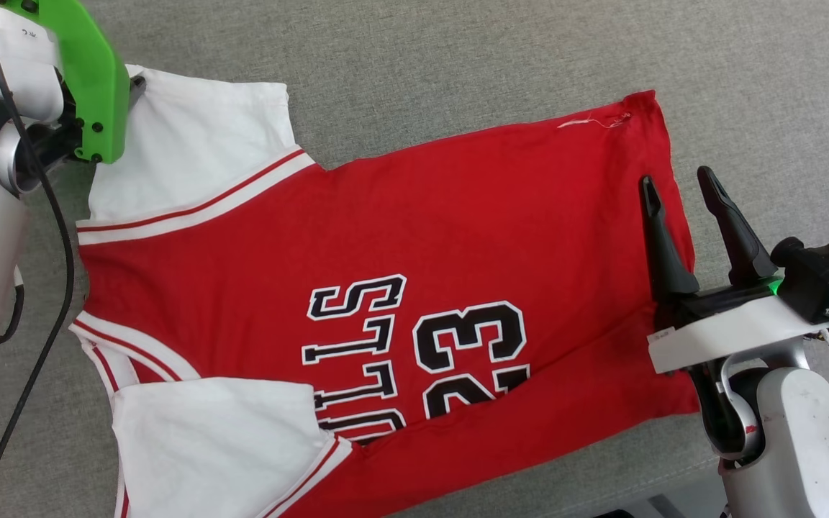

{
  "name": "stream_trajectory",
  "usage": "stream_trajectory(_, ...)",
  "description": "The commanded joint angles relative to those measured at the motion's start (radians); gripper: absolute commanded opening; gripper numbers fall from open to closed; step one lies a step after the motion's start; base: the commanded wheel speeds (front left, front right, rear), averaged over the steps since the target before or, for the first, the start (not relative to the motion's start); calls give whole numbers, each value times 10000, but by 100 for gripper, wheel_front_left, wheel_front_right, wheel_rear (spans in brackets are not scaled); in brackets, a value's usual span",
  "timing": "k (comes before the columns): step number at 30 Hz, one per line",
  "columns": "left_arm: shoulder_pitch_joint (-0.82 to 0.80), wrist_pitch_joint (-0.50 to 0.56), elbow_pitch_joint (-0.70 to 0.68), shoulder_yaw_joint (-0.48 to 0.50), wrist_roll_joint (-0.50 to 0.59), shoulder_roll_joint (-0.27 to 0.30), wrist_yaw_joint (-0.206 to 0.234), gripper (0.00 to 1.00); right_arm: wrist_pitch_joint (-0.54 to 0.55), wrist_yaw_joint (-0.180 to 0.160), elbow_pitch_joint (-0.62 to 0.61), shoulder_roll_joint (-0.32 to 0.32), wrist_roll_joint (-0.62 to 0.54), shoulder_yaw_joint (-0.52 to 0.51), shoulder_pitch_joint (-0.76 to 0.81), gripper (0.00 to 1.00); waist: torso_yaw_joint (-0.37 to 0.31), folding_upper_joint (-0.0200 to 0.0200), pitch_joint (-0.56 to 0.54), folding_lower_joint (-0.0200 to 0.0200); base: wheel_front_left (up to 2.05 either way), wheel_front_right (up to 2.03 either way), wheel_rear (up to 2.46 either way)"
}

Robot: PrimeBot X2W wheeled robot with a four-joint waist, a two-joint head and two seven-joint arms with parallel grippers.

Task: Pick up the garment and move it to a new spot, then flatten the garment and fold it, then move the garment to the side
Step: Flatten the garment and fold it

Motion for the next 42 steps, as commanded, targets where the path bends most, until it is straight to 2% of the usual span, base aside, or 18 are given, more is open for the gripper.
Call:
stream_trajectory(1, 323, 146, 306, -270, -151, -50, -24, 0, -95, -7, 49, 19, 76, 20, -171, 100, 0, 110, -14, -1, 0, 0, 0)
stream_trajectory(3, 439, 134, 355, -328, -362, -96, -24, 0, -95, -7, 87, 12, 65, 2, -157, 100, 34, 110, -64, -1, 0, 0, 0)
stream_trajectory(9, 713, -875, 502, 25, -713, -247, -16, 0, 123, -7, 93, -117, -17, -125, -131, 100, 246, 110, -465, -1, 0, 0, 0)
stream_trajectory(16, 1103, -1926, 16, 310, -1099, -469, -19, 0, 1057, -7, -140, -791, -110, -236, 100, 100, 832, 110, -1205, -1, 0, 0, 0)
stream_trajectory(20, 1491, -2328, -814, 282, -1199, -436, -20, 0, 2214, -7, -348, -1401, -37, -345, 89, 100, 1175, 110, -1565, -1, 0, 0, 0)
stream_trajectory(25, 2314, -2602, -2493, 318, -1473, -216, -6, 0, 4393, -7, -544, -2231, 190, -408, -222, 100, 1612, 110, -1804, -1, 0, 0, 0)
stream_trajectory(33, 3515, -2616, -5430, 310, -1521, 119, 497, 0, 7632, -7, -342, -3339, 874, -726, -1195, 100, 2322, 110, -1507, -1, 0, 0, 0)
stream_trajectory(36, 3835, -2495, -6201, 279, -1598, 166, 681, 0, 8346, -7, -31, -3596, 886, -663, -1738, 100, 2517, 110, -1305, -1, 0, 0, 0)
stream_trajectory(42, 4107, -2461, -7344, 239, -1512, 181, 1010, 0, 9062, -7, 1025, -3788, 697, -527, -2723, 100, 2857, 110, -909, -1, 0, 0, 0)
